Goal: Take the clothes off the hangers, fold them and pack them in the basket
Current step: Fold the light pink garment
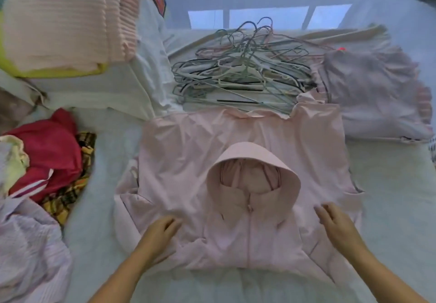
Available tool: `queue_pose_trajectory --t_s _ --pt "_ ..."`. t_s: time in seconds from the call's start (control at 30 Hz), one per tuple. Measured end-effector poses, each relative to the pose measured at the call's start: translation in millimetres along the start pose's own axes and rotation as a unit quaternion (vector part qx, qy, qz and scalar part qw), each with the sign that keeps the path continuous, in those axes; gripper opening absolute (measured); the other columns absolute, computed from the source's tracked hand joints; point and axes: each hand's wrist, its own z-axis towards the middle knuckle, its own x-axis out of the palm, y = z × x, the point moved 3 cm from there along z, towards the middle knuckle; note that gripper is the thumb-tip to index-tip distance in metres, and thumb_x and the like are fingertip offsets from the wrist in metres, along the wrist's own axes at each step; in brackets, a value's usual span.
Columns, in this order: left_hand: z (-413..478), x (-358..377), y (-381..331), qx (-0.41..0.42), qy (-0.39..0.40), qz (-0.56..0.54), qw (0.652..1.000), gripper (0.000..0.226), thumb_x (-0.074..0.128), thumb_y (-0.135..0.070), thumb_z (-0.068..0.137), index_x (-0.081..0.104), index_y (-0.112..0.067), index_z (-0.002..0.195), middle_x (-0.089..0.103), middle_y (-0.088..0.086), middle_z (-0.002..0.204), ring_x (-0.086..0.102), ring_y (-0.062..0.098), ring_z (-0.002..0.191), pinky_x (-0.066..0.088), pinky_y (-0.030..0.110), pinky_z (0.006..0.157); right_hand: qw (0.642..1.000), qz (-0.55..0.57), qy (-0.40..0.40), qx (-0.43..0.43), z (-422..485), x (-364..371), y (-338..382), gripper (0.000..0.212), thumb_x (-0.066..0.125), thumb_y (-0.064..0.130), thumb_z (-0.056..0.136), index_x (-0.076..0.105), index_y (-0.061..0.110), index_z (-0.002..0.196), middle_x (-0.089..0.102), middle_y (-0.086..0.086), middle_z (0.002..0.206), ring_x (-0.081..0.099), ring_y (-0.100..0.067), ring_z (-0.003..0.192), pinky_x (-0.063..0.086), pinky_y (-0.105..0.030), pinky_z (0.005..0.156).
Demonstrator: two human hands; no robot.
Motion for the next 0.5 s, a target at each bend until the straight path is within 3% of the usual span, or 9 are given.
queue_pose_trajectory --t_s 0.07,0.17,0.23,0.3,0.4,0.5 --pt "34.5 -3.9 -43.5 0.018 -0.061 -0.137 0.988 0.029 0.049 -0.035 0.095 0.059 -0.019 0.072 0.063 0.002 0.077 0.057 0.018 0.073 0.045 0.032 0.074 0.99 0.115 -0.075 0.021 38.5 2.3 26.1 0.027 0.045 0.017 0.097 0.057 -0.004 0.086 0.058 -0.019 0.086 0.056 -0.039 0.088 0.044 -0.047 0.078" --pt "86.6 -1.7 -104.0 -0.015 -0.056 -0.307 0.95 0.04 0.044 -0.044 0.095 0.062 -0.011 0.079 0.064 0.013 0.081 0.056 0.021 0.068 0.044 0.028 0.064 0.959 0.263 -0.007 0.11 87.4 19.2 52.0 0.031 0.041 0.03 0.099 0.06 0.007 0.091 0.059 -0.005 0.082 0.056 -0.026 0.085 0.045 -0.033 0.069" --pt "111.0 3.9 -125.9 -0.039 -0.004 -0.316 0.948 0.039 0.049 -0.046 0.092 0.061 -0.012 0.077 0.063 0.005 0.065 0.055 0.016 0.06 0.041 0.022 0.056 0.945 0.268 0.087 0.165 103.5 33.2 62.9 0.031 0.05 0.037 0.095 0.062 0.008 0.089 0.061 -0.007 0.081 0.056 -0.02 0.072 0.043 -0.028 0.06" --pt "123.6 8.0 -133.2 -0.043 0.058 -0.317 0.946 0.031 0.06 -0.04 0.086 0.063 -0.011 0.078 0.063 0.0 0.061 0.055 0.013 0.059 0.042 0.022 0.057 0.941 0.247 0.156 0.173 111.2 40.0 65.4 0.027 0.062 0.034 0.088 0.065 0.007 0.089 0.061 -0.007 0.077 0.053 -0.017 0.066 0.044 -0.024 0.057" --pt "119.2 6.7 -127.3 -0.005 0.123 -0.335 0.934 0.025 0.058 -0.029 0.089 0.065 -0.007 0.097 0.066 0.005 0.086 0.057 0.015 0.076 0.042 0.022 0.068 0.907 0.305 0.245 0.158 108.7 36.3 63.4 0.028 0.07 0.029 0.072 0.065 0.008 0.092 0.056 -0.001 0.071 0.044 -0.012 0.061 0.039 -0.02 0.059" --pt "102.3 12.6 -116.5 -0.003 0.141 -0.347 0.927 0.054 0.045 -0.053 0.086 0.063 -0.01 0.114 0.068 0.006 0.107 0.063 0.013 0.097 0.048 0.023 0.079 0.887 0.301 0.318 0.145 86.1 37.6 62.8 0.035 0.081 0.03 0.059 0.067 0.013 0.087 0.055 0.002 0.07 0.046 -0.008 0.056 0.034 -0.024 0.065"
